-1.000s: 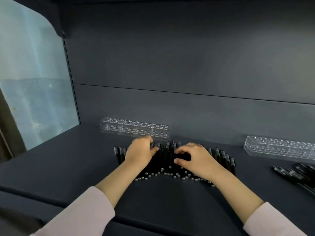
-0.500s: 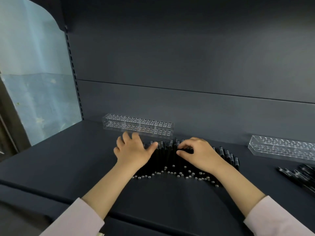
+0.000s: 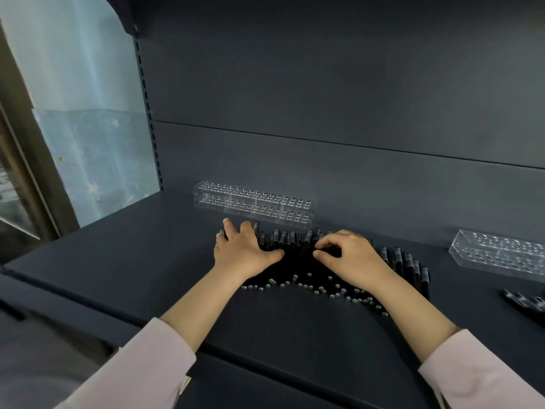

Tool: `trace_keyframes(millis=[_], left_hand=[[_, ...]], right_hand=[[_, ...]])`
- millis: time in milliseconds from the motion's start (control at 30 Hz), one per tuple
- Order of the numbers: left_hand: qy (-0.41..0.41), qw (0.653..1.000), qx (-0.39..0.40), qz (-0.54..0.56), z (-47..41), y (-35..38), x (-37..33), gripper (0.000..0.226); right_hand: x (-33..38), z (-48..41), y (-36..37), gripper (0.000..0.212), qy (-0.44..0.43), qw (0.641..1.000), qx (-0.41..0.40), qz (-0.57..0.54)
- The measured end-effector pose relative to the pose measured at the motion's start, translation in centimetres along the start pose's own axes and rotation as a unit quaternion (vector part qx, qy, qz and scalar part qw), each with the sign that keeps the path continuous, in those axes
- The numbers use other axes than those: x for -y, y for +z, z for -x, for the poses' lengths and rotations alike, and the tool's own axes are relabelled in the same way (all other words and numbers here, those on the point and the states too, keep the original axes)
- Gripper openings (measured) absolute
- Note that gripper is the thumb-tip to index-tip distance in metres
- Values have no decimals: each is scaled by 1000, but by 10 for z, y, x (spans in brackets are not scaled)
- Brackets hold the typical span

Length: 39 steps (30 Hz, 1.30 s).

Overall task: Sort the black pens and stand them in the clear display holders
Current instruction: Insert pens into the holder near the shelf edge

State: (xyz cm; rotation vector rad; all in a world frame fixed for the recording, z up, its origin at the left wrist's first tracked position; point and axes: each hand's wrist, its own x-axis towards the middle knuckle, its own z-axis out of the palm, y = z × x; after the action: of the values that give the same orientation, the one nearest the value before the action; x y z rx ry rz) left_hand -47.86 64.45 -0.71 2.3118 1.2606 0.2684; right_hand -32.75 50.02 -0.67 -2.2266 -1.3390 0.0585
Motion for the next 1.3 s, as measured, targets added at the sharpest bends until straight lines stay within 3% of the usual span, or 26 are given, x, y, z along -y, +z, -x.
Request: trace_keyframes(millis=[300,600,767,933,1167,1300], left_hand=[[43,997,14,56,-4,-5,3,88],[-56,992,0,116,-10,-13,2,86],[-76,986,12,149,-10,-14,-7,35],[-68,986,15,150,-5,-15,-14,32],[-72,978,28,191,-1,-16,-15,44],[-68,970,17,233,-2,-15,-12,31]], right_hand=[[-1,0,-1,23,-4,1000,12,-2],[-2,0,-2,25,-7,1000,18,9],[-2,-1,-1,28,-7,1000,21,19],[-3,-1,-1,30,-4,999,27,25],[-5,-2,0,32,0,999,32,28],[-6,-1,-1,33,3,999,34,31]])
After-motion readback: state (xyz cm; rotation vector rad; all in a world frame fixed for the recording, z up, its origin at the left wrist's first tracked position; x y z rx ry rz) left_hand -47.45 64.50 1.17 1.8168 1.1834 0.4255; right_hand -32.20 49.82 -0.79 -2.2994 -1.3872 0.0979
